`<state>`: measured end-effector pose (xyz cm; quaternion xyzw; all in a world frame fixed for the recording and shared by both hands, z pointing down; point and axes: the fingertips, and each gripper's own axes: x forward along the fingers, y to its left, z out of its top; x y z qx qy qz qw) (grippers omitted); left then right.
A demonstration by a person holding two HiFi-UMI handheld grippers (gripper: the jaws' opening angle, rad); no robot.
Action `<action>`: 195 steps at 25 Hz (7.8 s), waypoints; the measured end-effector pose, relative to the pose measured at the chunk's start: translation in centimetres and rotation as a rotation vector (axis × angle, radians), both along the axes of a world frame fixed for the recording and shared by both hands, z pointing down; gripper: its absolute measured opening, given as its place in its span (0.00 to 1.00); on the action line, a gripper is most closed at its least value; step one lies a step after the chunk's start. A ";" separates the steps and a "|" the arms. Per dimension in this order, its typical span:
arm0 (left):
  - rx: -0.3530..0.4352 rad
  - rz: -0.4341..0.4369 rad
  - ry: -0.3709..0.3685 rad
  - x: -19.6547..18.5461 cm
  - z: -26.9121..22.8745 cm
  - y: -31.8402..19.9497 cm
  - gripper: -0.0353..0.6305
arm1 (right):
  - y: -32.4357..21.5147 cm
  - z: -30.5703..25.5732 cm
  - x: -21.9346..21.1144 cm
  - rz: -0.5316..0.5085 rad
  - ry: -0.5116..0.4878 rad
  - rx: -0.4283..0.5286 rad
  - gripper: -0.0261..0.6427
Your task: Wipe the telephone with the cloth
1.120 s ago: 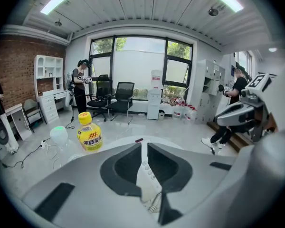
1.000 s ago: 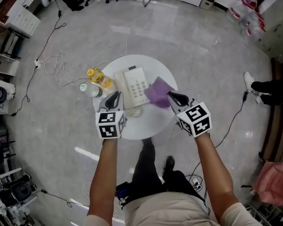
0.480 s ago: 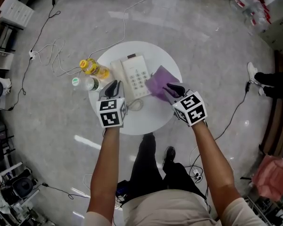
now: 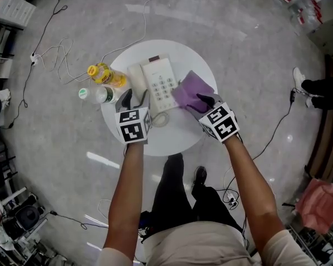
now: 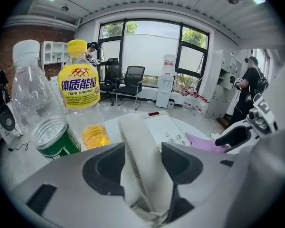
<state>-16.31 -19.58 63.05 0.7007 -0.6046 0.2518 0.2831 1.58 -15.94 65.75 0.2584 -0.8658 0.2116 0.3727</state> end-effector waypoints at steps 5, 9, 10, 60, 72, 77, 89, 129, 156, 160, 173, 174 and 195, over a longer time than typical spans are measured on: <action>-0.025 -0.012 0.003 0.2 1.2 -0.1 0.47 | 1.0 2.2 -0.3 -0.046 0.051 -0.031 0.41; -0.058 0.005 0.015 1.0 2.4 0.1 0.52 | 1.2 3.0 -0.5 -0.054 0.072 -0.038 0.43; -0.066 0.009 0.018 1.2 2.7 0.1 0.53 | 1.2 3.2 -0.5 -0.056 0.077 -0.038 0.43; 0.174 -0.044 0.868 0.7 -12.2 5.0 0.37 | -1.1 -13.0 -6.4 0.417 -0.748 -0.288 0.09; 0.203 0.052 1.102 5.7 -17.6 5.8 0.37 | 1.2 -17.2 -10.2 0.494 -1.231 -0.667 0.09; 0.204 -0.009 1.215 5.6 -17.7 5.9 0.37 | 3.1 -17.9 -9.7 0.477 -1.276 -0.795 0.09; 0.203 -0.045 1.213 4.9 -17.5 5.4 0.37 | 5.0 -18.3 -8.9 0.472 -1.243 -0.789 0.09; 0.167 0.072 1.031 7.6 -17.8 5.8 0.37 | -1.5 -20.2 -3.4 0.620 -1.300 -0.524 0.09; 0.123 0.302 0.353 8.3 -15.1 7.6 0.36 | -0.1 -21.4 -10.7 -0.180 -0.233 0.052 0.09; 0.129 0.297 0.355 8.3 -15.0 7.7 0.36 | -2.7 -19.9 -8.0 -0.092 -0.213 0.058 0.09; 0.230 0.066 0.254 3.9 -13.3 4.2 0.37 | -5.3 -19.8 -2.9 0.089 -0.221 0.107 0.09; 0.231 0.036 0.240 3.2 -12.6 3.7 0.36 | -5.3 -19.6 -2.5 0.098 -0.219 0.106 0.09; 0.213 -0.190 0.100 -0.3 -1.2 -0.4 0.37 | -4.3 -8.7 2.9 0.310 -0.112 0.029 0.09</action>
